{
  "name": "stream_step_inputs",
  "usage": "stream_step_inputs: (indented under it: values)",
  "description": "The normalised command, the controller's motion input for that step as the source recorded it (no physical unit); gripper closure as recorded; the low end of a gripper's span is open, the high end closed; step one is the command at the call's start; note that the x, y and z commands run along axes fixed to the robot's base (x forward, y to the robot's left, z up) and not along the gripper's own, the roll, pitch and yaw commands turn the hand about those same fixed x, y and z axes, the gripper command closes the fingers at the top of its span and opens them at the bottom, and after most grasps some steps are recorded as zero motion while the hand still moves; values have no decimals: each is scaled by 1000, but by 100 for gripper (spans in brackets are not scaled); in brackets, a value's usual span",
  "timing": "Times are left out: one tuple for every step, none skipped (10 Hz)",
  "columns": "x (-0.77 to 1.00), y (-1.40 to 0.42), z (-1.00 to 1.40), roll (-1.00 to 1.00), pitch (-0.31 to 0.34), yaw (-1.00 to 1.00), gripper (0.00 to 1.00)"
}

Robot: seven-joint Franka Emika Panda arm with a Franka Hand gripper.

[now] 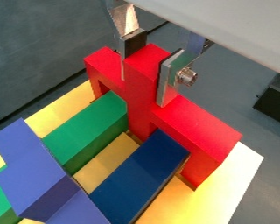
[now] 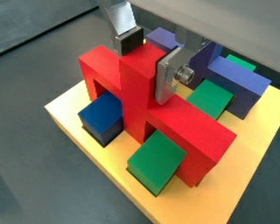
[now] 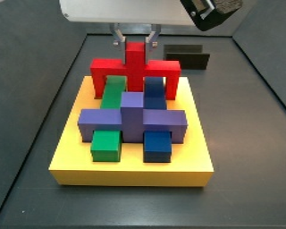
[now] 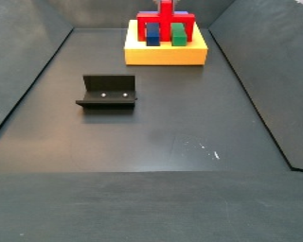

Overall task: Pick up the red object. Move up. Move to above the board. Insert the red object.
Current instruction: Insert the red object.

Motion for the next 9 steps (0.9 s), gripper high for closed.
stream_step_inputs:
  values:
    - [-129,9,-157,-127,-66,0,100]
    - [-109,0,0,-157,0,0,100]
    - [-157,0,86,-169,0,0,100]
    - [-120,0,117,-180,0,0,100]
    - [0,0,17,-160,0,0,100]
    - [71,-43,0,-127,0,0,100]
    - [189,-63,-189,-83,0,-46,100]
    - [209,-49,-274,-49,0,-117,100]
    - [20,-17,-249,-54,-40,-163,100]
